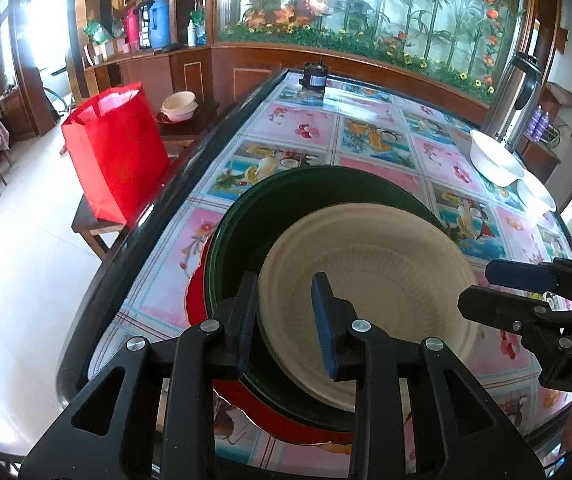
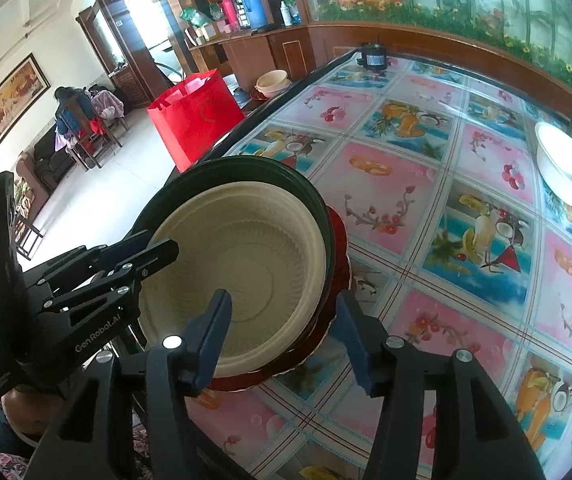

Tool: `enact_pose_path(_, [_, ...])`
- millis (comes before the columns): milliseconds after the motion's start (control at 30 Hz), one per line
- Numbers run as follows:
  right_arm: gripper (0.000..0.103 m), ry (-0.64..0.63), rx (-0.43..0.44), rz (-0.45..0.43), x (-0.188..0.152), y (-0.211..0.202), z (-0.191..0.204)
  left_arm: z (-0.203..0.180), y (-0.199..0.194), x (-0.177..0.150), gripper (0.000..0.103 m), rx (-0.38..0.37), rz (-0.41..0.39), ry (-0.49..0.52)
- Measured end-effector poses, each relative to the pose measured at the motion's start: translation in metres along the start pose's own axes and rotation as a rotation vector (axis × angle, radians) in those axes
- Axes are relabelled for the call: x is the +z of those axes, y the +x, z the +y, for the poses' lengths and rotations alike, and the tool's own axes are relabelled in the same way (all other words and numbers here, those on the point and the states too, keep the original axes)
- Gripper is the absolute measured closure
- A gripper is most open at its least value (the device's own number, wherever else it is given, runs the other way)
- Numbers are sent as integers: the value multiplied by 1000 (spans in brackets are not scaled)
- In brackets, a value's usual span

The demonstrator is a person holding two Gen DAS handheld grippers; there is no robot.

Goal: Organize plates and bowls
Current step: 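Lower the beige plate into the green basin and open both tools, then move both tools to the white foam bowls beside the thermos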

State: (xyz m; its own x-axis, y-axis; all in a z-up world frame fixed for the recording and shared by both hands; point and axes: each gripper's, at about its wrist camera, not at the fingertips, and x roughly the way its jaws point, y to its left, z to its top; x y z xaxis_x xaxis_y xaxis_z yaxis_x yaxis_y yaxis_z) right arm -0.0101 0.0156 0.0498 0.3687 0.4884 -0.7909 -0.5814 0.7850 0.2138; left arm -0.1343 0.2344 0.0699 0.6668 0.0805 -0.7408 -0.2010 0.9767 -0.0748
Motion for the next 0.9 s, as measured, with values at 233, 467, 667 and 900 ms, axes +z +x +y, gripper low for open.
enact_pose_path(233, [43, 33, 5, -18, -5, -6, -9, -2, -13, 7, 50, -17, -67, -8])
enact_pose_path(467, [41, 84, 2, -36, -17, -18, -27, -23, -22, 15, 50, -35, -95, 33])
enact_pose_path(667, [39, 147, -30, -45, -29, -30, -55, -55, -24, 21, 50, -71, -103, 73])
enact_pose_path(900, [37, 231, -78, -85, -43, -58, -95, -104, -19, 27, 50, -123, -96, 150])
